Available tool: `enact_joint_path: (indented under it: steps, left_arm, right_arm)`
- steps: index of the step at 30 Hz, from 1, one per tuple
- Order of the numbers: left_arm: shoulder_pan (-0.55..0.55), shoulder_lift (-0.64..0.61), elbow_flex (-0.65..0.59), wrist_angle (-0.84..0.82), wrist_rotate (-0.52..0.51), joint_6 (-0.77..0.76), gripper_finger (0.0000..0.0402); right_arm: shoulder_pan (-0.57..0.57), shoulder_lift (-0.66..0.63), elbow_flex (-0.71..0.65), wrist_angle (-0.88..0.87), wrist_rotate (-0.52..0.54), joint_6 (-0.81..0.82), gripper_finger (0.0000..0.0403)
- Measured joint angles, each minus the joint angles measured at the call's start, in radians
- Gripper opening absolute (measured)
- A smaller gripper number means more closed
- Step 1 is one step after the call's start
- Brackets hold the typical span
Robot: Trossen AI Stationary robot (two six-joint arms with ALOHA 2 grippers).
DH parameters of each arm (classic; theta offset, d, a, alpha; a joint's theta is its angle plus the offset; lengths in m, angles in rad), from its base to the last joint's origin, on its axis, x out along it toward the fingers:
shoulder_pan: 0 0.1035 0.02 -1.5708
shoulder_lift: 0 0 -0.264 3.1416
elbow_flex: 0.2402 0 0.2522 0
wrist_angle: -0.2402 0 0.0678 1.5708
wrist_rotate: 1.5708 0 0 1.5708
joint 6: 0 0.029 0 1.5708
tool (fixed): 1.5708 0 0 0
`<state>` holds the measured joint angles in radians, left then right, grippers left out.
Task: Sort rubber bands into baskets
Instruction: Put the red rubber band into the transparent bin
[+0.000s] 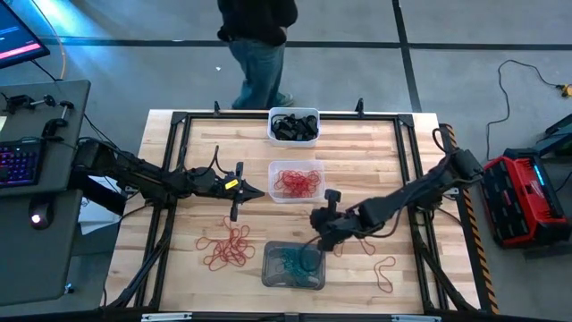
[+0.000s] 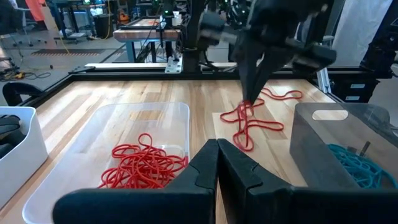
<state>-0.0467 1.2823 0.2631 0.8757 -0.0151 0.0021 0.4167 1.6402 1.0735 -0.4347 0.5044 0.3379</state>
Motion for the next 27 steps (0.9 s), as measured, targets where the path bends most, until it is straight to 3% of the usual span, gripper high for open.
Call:
enact_joint_path:
  steps: [9,15,20,27]
  left_arm:
    - [0.0,0.0,0.0,0.0,0.0,0.001,0.0]
    - [0.0,0.0,0.0,0.0,0.0,0.001,0.0]
    - [0.0,0.0,0.0,0.0,0.0,0.002,0.0]
    - [0.0,0.0,0.0,0.0,0.0,0.002,0.0]
  right_arm:
    - [0.039,0.0,0.091,-0.063,0.218,-0.005,0.0]
    - [-0.018,0.0,0.092,0.003,0.367,-0.095,0.0]
    - [-0.131,0.0,0.091,0.131,0.307,-0.278,0.0]
    - [-0.309,0.012,0.091,0.178,0.043,-0.477,0.0]
